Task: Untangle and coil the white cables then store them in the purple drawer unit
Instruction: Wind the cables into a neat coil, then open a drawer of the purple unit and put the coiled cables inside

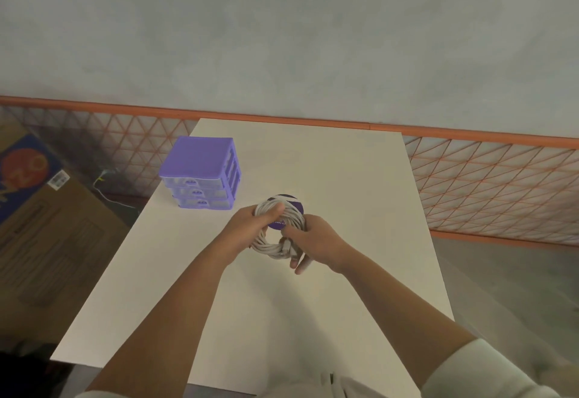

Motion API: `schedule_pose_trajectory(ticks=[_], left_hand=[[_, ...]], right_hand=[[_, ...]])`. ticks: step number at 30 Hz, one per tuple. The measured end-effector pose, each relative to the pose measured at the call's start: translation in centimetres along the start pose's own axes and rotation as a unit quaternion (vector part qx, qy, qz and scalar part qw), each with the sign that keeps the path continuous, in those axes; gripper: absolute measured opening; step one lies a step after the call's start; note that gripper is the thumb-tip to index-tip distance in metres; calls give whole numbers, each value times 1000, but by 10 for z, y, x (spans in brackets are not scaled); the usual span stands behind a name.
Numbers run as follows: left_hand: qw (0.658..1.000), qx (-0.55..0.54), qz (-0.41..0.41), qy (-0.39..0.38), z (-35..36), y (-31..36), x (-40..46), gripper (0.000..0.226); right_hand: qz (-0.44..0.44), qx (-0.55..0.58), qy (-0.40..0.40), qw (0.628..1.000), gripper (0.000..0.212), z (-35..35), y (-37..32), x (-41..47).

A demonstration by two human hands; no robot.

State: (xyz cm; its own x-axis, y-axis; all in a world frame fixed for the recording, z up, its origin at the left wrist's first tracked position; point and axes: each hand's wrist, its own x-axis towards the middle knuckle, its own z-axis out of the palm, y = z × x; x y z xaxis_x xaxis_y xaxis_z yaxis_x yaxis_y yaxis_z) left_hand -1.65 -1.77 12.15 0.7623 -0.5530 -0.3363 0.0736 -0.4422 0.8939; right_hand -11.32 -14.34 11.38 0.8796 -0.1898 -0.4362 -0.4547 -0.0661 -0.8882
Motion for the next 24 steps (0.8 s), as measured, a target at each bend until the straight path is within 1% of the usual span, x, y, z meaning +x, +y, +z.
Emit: schedule_pose_trajectory(ticks=[4, 6, 8, 10, 12, 13, 14, 17, 21, 24], left_hand=[[1000, -14, -17, -11, 3, -21, -4, 29], [999, -16, -28, -11, 3, -31, -6, 31], [998, -44, -41, -16, 1, -39, -9, 38], [990, -119, -69, -32, -3, -46, -12, 44], [968, -228, -87, -57, -10, -59, -11, 39], [959, -263, -89, -65, -14, -66, -10, 41], [955, -273, -84, -73, -18, -73, -10, 44], [964, -243, -85, -62, -23, -87, -11, 38], [973, -204, -103, -10, -37, -99, -1, 24], [981, -154, -111, 36, -55, -111, 10, 22]], right_hand=[[0, -34, -50, 998, 13, 0, 10, 0], [3, -59, -63, 996, 15, 2, 15, 2], [1, -79, -56, 995, 14, 5, 20, 7], [-6, -89, -31, 996, 16, 9, 25, 14], [-11, -69, -9, 998, 17, 13, 30, 20], [-10, -56, 1, 998, 20, 14, 33, 23], [-7, -50, 6, 999, 21, 16, 36, 26], [7, -53, 6, 999, 18, 29, 44, 36], [33, -66, 39, 997, 19, 54, 48, 56], [53, -63, 43, 996, 22, 76, 44, 73]])
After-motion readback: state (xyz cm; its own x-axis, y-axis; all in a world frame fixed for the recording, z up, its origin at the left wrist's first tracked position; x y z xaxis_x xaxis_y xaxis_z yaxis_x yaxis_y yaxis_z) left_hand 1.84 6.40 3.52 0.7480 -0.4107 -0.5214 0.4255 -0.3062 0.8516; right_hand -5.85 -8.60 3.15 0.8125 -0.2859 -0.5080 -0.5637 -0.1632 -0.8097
